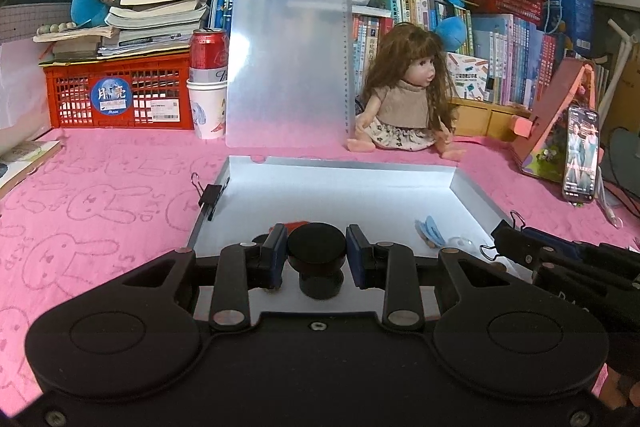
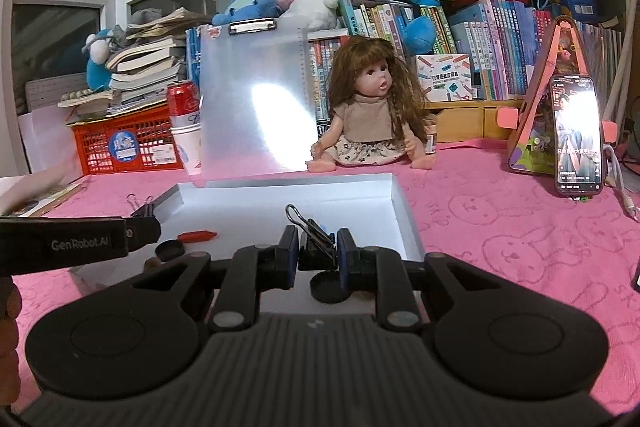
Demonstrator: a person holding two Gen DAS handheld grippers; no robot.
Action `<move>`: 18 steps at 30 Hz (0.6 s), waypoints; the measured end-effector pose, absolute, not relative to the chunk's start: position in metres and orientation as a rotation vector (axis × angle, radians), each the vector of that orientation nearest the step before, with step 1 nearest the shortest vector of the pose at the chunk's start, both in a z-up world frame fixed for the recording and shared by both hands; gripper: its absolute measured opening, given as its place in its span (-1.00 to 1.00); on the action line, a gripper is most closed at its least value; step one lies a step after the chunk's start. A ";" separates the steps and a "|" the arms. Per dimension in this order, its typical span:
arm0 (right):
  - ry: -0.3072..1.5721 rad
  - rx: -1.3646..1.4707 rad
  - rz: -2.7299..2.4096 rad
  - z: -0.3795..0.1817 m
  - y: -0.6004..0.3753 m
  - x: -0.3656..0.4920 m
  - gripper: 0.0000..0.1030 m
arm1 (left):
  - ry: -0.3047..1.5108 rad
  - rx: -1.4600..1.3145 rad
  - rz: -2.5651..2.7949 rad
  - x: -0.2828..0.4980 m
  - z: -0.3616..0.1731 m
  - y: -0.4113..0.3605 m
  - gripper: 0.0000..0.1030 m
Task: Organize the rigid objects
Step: 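Carry the black disc and binder clip over the white tray with both tools, then lower the disc and clip into the tray and open both tools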
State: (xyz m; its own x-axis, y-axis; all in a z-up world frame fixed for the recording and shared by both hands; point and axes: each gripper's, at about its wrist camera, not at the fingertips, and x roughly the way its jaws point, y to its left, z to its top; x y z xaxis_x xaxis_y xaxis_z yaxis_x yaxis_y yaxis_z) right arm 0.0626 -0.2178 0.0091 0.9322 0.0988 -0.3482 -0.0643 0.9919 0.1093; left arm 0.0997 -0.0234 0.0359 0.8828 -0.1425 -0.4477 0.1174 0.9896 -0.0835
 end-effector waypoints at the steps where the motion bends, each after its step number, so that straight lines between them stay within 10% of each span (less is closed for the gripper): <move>1: 0.362 0.096 0.080 0.009 -0.218 0.065 -0.52 | 0.473 -0.056 -0.135 0.103 0.036 -0.023 -0.41; 18: 0.416 0.096 0.057 0.016 -0.234 0.127 -0.52 | 0.577 -0.077 -0.126 0.183 0.045 -0.023 -0.41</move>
